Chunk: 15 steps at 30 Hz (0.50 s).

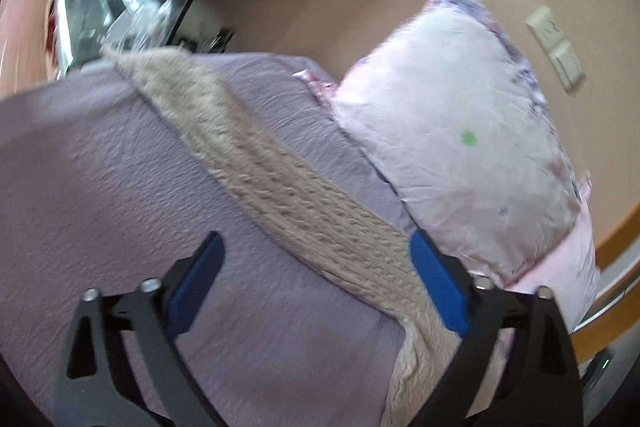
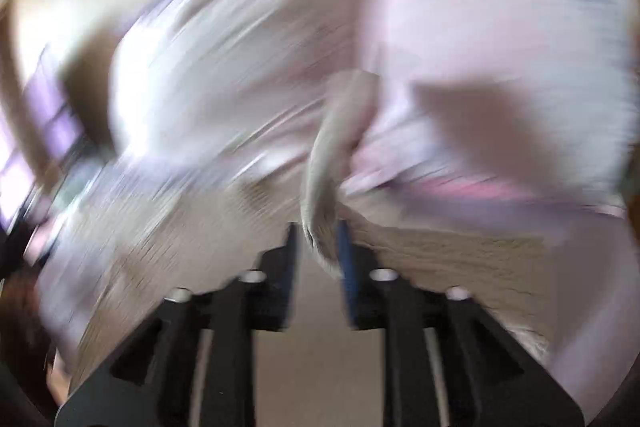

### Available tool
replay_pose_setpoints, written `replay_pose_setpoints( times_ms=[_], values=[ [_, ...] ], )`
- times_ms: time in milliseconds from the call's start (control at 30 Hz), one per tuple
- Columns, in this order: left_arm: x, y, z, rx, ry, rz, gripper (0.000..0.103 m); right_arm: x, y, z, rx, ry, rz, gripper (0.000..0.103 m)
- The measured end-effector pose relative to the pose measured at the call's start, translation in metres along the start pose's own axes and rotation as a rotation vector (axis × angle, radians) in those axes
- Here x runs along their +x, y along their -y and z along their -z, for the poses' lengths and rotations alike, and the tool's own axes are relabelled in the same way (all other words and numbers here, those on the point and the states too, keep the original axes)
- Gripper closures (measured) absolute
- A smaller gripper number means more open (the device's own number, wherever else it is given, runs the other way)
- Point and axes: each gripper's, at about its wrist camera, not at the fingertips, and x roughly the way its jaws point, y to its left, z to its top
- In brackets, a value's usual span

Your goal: Fold small clothes

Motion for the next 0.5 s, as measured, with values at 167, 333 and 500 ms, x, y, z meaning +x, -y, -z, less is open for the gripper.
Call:
replay_pose_setpoints(
  times_ms=[167, 333, 500],
  values=[
    [0.014, -0.024, -0.015, -0.108, -0.037, -0.033, 0.022, -0.016, -0.025, 0.015, -0.091, 0.101, 0.062, 0.022],
    [0.028, -0.049, -0.036, -0.216, -0.025, -0.059, 0.031, -0.036, 0.015, 0.012, 0.008, 0.107, 0.101, 0.019],
    [0.040, -0.073, -0.062, -0.322, -0.006, -0.061, 0.053, -0.042, 0.049, 0.024, 0.115, 0.089, 0.097, 0.019]
  ],
)
